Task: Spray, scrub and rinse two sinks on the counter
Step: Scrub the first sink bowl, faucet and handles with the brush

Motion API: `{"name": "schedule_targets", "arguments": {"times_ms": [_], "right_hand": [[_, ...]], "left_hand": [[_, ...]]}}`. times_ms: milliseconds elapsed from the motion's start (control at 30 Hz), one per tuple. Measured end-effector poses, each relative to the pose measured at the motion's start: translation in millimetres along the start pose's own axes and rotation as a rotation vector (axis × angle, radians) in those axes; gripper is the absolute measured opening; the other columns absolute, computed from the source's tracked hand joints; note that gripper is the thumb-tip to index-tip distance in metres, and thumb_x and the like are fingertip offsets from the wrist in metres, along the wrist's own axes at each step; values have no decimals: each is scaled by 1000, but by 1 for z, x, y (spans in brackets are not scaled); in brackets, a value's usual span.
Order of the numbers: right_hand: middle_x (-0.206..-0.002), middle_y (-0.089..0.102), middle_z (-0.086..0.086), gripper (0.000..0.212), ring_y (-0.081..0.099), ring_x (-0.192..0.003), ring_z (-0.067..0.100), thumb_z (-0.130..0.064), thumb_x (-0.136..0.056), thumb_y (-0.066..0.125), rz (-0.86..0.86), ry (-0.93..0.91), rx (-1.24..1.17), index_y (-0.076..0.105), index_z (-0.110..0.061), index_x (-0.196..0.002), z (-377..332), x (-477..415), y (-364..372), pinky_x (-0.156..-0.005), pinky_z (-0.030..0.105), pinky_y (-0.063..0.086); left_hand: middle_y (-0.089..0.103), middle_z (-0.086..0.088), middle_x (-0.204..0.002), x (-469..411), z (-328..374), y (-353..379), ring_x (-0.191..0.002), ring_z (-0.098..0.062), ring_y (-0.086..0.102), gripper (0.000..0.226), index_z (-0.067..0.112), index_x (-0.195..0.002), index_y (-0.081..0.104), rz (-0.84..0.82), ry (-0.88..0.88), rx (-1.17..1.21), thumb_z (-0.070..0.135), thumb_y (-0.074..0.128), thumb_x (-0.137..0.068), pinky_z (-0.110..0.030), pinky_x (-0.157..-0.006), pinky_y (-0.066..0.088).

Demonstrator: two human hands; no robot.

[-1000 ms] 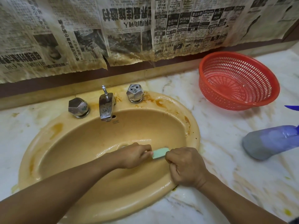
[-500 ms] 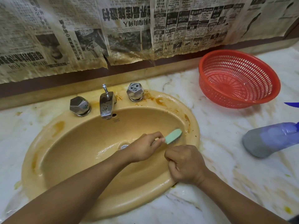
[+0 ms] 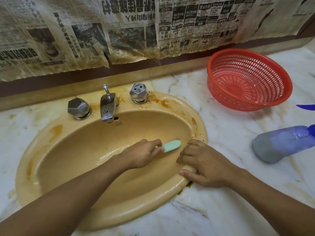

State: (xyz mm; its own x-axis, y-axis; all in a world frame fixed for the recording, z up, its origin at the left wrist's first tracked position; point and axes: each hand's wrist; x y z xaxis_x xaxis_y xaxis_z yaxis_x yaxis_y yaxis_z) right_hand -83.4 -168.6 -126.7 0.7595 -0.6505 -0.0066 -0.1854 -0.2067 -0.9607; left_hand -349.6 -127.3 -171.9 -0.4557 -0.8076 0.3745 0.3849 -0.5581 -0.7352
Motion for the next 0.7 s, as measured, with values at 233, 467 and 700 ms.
{"name": "schedule_targets", "arguments": {"times_ms": [233,467,700], "right_hand": [[-97,60,-9,39,55,-95,15,-53,-103,44,18,49,-23,71,-26,-107,-6,3,5,-108,38,34],[-97,61,-11,38,54,-94,13,-54,-100,45,57,94,-41,72,-27,-102,-7,4,8,-108,35,33],[-98,63,-14,34,55,-93,9,-52,-100,47,89,80,-48,73,-29,-100,-6,4,12,-105,33,35]], "left_hand": [[59,-2,-75,-2,9,2,-81,-23,59,27,40,-116,53,14,55,40,57,34,-106,-41,-74,50],[57,2,-66,-13,21,-6,-60,-14,52,31,37,-122,53,204,154,40,57,36,-105,-36,-54,36],[66,-1,-85,19,-60,-35,-78,-26,63,32,32,-116,53,294,-225,-150,55,32,-106,-39,-64,49]]}}
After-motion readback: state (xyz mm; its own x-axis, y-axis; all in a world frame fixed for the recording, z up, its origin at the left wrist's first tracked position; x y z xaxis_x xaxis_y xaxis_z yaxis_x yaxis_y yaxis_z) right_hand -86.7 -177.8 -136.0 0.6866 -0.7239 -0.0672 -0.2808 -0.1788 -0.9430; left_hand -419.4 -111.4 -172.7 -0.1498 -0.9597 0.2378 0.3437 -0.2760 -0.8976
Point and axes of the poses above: each hand's wrist, its own x-axis away from the middle knuckle, its own y-axis out of the palm, z = x × y
